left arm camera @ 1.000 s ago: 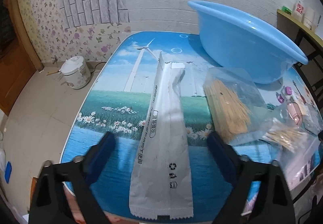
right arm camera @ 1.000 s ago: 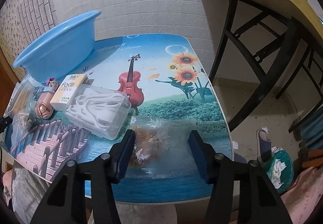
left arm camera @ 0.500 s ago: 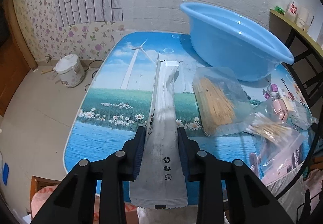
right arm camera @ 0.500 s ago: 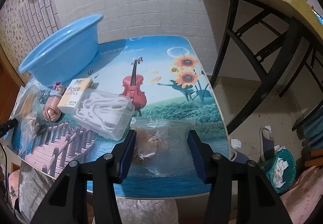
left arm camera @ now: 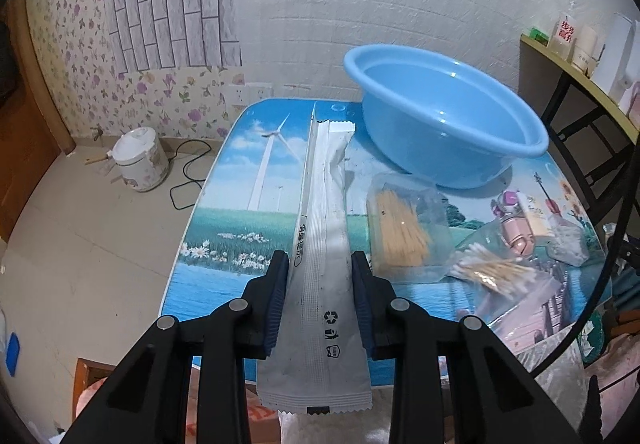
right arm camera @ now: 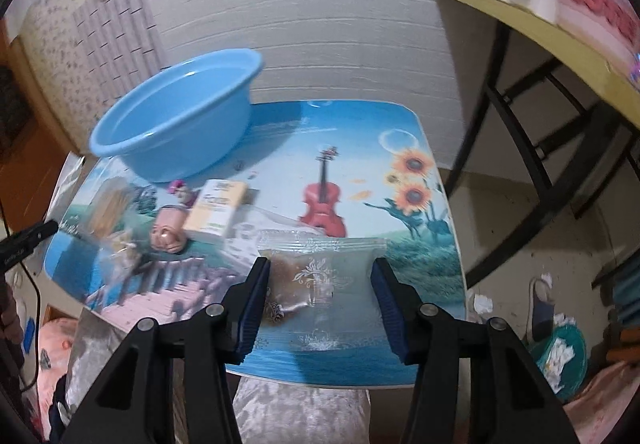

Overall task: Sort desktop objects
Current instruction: 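Lift the white packet with the left tool while the right tool carries the snack bag to the basin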

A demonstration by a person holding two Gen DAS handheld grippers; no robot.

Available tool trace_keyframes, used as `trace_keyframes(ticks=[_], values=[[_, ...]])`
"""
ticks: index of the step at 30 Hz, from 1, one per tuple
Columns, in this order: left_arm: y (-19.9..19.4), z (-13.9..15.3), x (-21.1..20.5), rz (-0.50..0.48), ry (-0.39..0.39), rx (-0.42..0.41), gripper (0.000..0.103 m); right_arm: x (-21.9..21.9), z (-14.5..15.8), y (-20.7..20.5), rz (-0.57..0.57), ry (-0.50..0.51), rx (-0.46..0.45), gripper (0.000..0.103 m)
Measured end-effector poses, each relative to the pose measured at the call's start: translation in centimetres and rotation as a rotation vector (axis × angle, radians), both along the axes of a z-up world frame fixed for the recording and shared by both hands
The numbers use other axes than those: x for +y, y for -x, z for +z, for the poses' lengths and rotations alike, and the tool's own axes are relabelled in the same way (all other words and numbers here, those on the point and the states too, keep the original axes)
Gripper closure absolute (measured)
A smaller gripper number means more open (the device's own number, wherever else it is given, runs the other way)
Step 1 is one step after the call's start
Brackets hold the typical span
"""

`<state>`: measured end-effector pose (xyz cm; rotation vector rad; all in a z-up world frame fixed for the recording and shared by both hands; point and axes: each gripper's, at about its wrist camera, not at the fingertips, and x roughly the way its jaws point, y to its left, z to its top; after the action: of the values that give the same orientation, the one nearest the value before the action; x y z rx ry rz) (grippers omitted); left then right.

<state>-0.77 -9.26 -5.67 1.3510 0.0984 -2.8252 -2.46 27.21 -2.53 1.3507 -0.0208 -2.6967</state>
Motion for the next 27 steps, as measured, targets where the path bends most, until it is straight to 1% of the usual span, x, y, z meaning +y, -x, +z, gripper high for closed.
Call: trace_keyframes(ticks=[3,11,15,20,27], values=[[-0.2,0.4,0.3,-0.009,0.006,0.008,0.074,-1.0,0.4,0.1,0.036,0.008,0.005,0.050],[-0.6,1.2,1.0,-0.033,-0.010,0.021,0.074,-2.5,0.8,0.3,0.069,0.042,0.013,0.050],[-0.7,2.2,1.7,-0.048,-0.011,0.043,0.074,-3.4,1.2,0.4,0.091,0.048,0.021,0.050],[-0.8,3.1,2.0,-0.061,-0.035,0.056,0.074,-3.8,1.5,0.5,0.101,0.063,0.025,0.050],[-0.7,5.1,2.9,-0.091,-0.022,0.082,0.074,-3.9,2.9,0.3,0.117,0.069,0.053,0.050]])
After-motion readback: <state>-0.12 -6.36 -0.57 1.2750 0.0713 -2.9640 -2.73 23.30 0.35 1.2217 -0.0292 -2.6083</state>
